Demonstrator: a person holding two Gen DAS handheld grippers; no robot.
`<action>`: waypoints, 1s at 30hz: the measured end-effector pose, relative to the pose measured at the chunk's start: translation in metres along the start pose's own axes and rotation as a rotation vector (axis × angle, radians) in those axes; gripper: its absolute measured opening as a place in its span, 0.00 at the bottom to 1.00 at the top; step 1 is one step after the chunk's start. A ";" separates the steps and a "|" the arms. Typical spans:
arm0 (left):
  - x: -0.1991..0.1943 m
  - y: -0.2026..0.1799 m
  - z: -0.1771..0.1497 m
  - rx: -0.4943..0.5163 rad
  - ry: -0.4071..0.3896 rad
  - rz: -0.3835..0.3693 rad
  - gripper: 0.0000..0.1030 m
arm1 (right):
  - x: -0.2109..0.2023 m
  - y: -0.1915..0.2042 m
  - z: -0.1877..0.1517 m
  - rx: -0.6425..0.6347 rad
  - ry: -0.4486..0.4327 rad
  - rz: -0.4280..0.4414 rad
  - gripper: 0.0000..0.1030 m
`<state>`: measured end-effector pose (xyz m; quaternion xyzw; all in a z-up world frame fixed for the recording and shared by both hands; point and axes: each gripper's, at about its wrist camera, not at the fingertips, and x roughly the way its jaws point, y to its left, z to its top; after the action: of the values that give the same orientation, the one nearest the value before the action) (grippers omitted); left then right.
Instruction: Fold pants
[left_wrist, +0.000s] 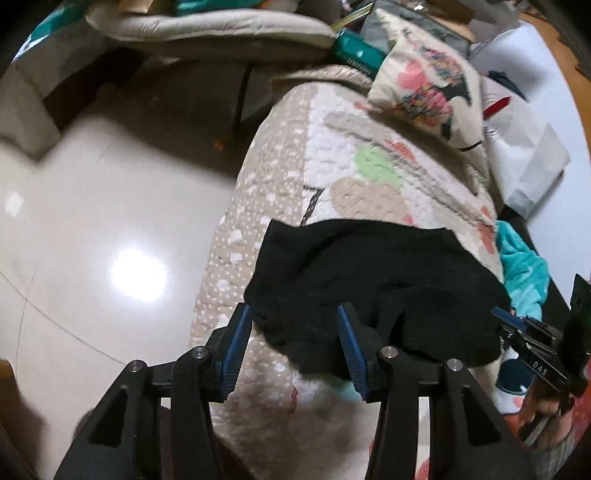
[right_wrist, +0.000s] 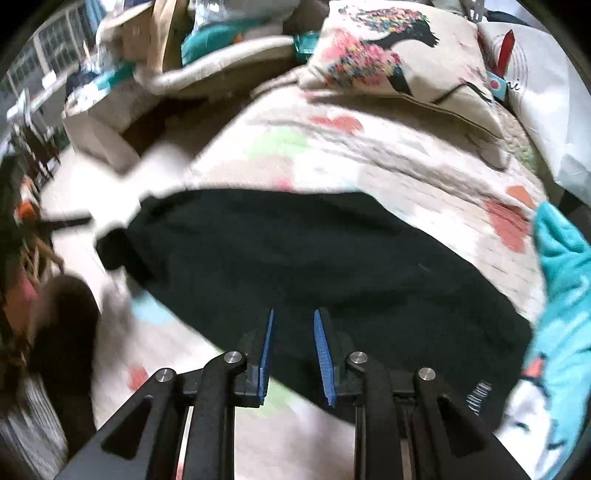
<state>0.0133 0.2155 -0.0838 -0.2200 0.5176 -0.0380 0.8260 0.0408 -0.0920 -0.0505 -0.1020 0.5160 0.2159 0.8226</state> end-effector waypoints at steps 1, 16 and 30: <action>0.005 -0.001 -0.001 -0.014 0.013 -0.003 0.46 | 0.012 0.007 0.002 0.030 0.002 0.036 0.24; 0.007 -0.038 0.016 0.170 -0.068 0.008 0.03 | 0.078 0.075 -0.052 -0.045 0.257 0.238 0.26; -0.001 0.025 0.024 -0.048 -0.084 0.138 0.06 | 0.048 0.037 -0.018 0.119 0.001 0.169 0.46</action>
<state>0.0299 0.2461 -0.0835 -0.2051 0.4970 0.0408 0.8422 0.0273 -0.0544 -0.0989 -0.0092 0.5348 0.2538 0.8059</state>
